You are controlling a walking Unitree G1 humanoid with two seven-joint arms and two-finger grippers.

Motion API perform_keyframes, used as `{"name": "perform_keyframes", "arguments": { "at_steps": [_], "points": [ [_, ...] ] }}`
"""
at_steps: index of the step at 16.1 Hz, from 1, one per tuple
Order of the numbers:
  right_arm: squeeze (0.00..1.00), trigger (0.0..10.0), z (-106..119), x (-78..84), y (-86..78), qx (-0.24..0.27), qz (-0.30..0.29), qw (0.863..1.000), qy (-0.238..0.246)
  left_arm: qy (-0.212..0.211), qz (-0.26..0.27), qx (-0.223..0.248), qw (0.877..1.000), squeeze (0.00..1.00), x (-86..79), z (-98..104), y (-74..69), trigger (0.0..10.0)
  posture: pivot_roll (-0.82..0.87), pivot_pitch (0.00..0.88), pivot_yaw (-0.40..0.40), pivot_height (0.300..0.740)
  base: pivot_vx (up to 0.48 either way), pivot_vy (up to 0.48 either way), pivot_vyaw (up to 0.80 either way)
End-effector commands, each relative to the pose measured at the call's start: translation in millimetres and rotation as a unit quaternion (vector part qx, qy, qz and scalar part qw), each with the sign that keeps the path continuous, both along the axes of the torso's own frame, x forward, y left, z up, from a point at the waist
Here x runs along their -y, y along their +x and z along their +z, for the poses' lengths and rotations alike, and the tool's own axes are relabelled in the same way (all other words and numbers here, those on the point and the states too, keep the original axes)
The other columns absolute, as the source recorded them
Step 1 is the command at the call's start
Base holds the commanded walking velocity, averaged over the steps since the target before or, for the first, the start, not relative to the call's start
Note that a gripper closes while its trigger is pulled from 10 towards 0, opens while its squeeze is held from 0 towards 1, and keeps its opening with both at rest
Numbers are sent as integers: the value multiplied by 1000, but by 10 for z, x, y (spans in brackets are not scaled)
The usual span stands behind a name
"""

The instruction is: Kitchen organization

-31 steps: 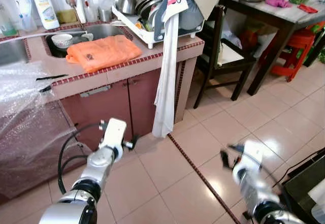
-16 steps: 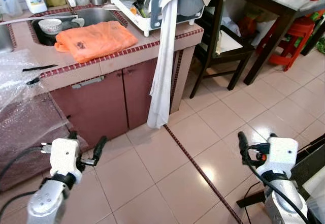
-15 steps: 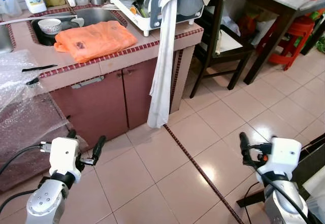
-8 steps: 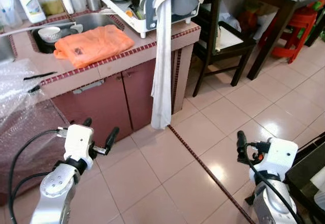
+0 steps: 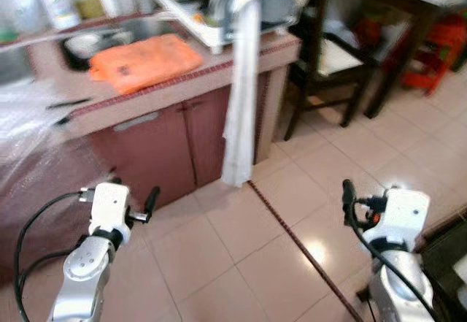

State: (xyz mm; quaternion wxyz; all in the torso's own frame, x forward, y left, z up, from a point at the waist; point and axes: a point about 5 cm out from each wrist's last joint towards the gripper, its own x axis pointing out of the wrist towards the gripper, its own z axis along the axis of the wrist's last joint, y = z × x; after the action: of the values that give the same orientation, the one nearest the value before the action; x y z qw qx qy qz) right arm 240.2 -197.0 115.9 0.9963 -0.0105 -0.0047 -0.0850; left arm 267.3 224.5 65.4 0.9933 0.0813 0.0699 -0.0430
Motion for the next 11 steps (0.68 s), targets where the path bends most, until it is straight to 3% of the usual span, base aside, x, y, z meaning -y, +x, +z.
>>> {"name": "perform_keyframes", "arguments": {
  "at_steps": [1,11],
  "points": [
    [0,10000,29,-51,10,1,14,1000,0,6,15,-5,1000,0,-93,-39,-49,10000,45,105,-4,740,0,0,800],
    [0,10000,194,-118,121,22,37,999,2,22,60,12,998,0,-141,-20,22,10000,28,108,-8,740,0,0,800]
  ]
}}
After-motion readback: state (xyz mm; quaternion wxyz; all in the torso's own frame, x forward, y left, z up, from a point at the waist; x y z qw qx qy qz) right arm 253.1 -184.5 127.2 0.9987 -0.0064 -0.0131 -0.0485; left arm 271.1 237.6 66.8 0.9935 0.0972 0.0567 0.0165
